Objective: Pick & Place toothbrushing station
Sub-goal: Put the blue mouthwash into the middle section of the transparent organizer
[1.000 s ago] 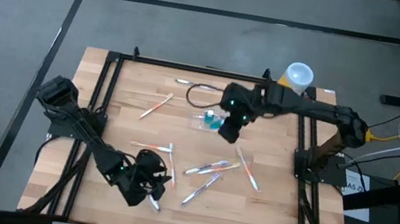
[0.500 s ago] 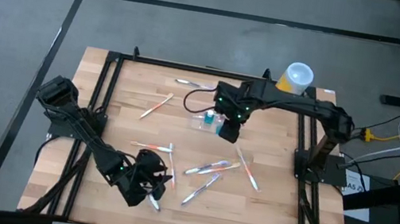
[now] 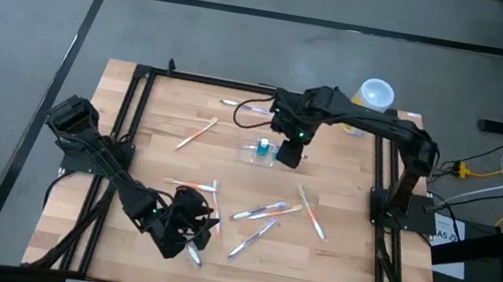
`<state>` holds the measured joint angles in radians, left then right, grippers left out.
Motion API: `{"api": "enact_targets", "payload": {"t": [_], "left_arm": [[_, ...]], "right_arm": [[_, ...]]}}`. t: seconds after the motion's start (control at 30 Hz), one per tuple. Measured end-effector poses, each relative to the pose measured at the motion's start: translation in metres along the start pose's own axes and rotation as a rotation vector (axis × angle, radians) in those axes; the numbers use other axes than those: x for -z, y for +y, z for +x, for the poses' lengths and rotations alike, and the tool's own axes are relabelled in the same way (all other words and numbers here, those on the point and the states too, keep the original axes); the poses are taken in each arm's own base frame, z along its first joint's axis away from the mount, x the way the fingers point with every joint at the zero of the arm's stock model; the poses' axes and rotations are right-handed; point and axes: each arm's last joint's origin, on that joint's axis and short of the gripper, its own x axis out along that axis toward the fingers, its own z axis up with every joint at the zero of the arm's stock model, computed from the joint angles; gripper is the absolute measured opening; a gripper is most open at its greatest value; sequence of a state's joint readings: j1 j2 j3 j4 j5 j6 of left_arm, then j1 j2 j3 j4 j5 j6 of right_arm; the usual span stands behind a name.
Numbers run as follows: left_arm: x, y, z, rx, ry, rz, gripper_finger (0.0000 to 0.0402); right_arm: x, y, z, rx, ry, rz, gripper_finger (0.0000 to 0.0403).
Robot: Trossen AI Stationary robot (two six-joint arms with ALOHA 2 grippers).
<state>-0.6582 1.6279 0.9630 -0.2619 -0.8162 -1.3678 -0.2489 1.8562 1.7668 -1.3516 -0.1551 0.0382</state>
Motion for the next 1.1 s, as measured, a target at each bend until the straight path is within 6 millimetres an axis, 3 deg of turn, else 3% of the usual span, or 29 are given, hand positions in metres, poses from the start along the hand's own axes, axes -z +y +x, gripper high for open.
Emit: {"api": "enact_targets", "payload": {"t": [0.57,0.8,0.97,1.1], "left_arm": [[-0.005,0.002,0.005,-0.017,-0.011,-0.003,0.0182],[-0.008,0.002,0.008,-0.025,-0.015,0.001,0.0182],[0.000,0.004,0.015,-0.041,0.003,-0.002,0.0182],[0.010,0.005,0.025,-0.045,0.042,-0.023,0.0182]], "right_arm": [[-0.006,-0.011,-0.001,-0.018,-0.057,0.006,0.0109],[-0.008,-0.017,0.009,-0.015,-0.001,0.008,0.0109],[-0.017,-0.015,-0.002,-0.004,0.006,-0.021,0.0109],[-0.036,-0.008,-0.015,0.034,0.022,-0.076,0.0109]]}}
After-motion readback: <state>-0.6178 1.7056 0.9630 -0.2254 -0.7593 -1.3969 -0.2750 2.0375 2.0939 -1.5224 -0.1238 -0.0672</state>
